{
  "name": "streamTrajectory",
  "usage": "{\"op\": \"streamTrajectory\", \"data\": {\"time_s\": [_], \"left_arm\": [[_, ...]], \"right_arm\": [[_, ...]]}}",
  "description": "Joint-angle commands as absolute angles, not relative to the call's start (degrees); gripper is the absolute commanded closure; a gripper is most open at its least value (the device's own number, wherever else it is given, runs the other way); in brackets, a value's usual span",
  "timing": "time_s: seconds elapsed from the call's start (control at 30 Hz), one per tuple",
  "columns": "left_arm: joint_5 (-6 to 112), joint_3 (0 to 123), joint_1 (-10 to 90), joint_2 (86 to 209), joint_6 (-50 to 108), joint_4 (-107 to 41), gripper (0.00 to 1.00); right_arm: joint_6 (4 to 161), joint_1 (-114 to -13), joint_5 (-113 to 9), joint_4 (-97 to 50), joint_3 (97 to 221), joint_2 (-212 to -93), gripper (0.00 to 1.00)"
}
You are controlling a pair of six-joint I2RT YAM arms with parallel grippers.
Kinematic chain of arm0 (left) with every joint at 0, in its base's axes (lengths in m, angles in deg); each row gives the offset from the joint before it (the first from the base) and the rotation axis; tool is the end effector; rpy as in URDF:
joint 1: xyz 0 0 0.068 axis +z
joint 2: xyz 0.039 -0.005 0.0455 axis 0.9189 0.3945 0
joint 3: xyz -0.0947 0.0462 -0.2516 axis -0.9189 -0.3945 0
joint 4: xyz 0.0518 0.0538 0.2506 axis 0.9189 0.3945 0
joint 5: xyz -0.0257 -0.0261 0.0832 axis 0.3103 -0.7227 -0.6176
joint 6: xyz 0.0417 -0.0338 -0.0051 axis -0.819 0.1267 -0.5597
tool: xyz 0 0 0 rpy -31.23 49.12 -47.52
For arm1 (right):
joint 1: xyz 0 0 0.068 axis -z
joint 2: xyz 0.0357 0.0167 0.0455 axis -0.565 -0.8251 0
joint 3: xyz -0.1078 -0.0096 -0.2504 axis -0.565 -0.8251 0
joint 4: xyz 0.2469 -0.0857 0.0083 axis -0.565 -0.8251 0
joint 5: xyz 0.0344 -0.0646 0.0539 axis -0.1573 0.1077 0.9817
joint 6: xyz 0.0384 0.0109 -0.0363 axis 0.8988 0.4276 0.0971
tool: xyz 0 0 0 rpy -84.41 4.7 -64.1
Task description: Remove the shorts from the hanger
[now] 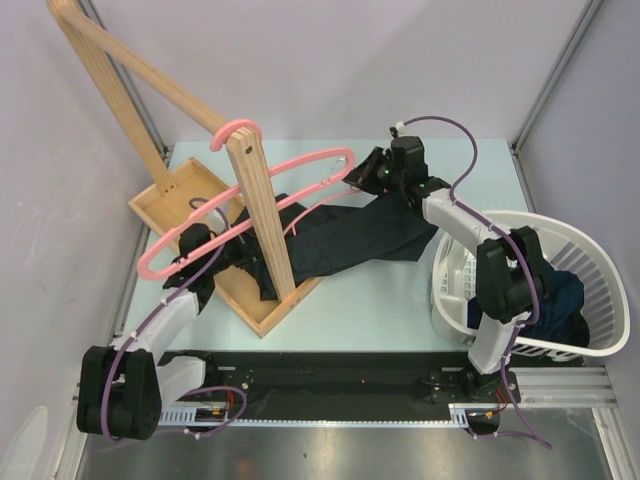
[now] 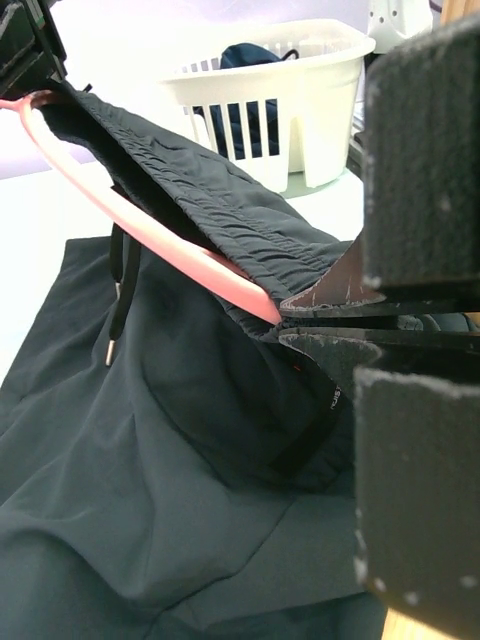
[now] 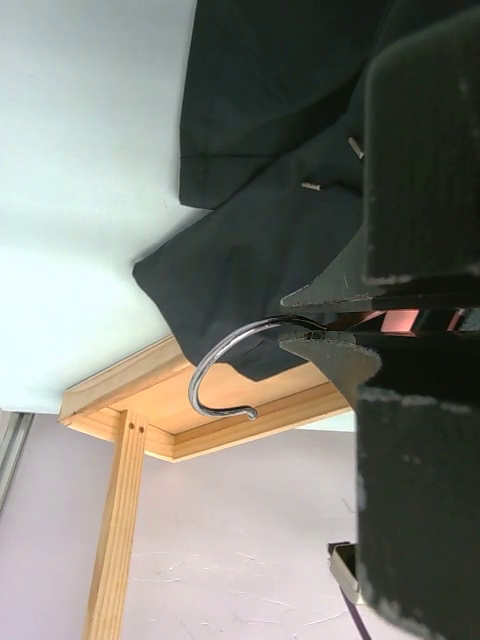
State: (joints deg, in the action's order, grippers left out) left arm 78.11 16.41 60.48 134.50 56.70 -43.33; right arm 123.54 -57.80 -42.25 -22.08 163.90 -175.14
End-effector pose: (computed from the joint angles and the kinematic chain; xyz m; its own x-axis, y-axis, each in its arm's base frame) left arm 0.2232 -0.0444 0.2140 -0.6762 -0.4542 -0.5801 0.2194 0.6276 -0.7470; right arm 0.3913 0.1808 0.2881 -0.7005 0.4676 -0.5391 -0.1652 0.6286 0.7600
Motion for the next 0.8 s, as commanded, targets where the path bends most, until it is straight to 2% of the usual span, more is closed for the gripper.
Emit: {"op": "streamTrajectory", "data": {"time_s": [0.0,0.17,0.47,0.6,0.77], "left_arm": [[77.1,16.1,60.3,130.2,52.9,-34.4,1.0],[74.8,15.2,62.3,127.4,53.1,-31.8,1.0],[77.7,12.6,63.5,127.8,55.7,-35.4,1.0],[80.8,12.6,63.5,129.2,56.4,-37.8,1.0],[83.5,12.7,63.2,131.0,57.1,-39.7,0.99]], "right_arm": [[128.5,-55.5,-46.0,-14.9,164.6,-172.6,1.0],[125.2,-50.9,-46.7,-17.0,162.5,-169.1,1.0],[123.8,-49.1,-48.6,-18.3,160.8,-167.4,1.0],[127.9,-52.6,-47.3,-13.0,160.5,-169.9,1.0],[139.7,-58.2,-44.3,0.8,160.8,-176.6,1.0]]}}
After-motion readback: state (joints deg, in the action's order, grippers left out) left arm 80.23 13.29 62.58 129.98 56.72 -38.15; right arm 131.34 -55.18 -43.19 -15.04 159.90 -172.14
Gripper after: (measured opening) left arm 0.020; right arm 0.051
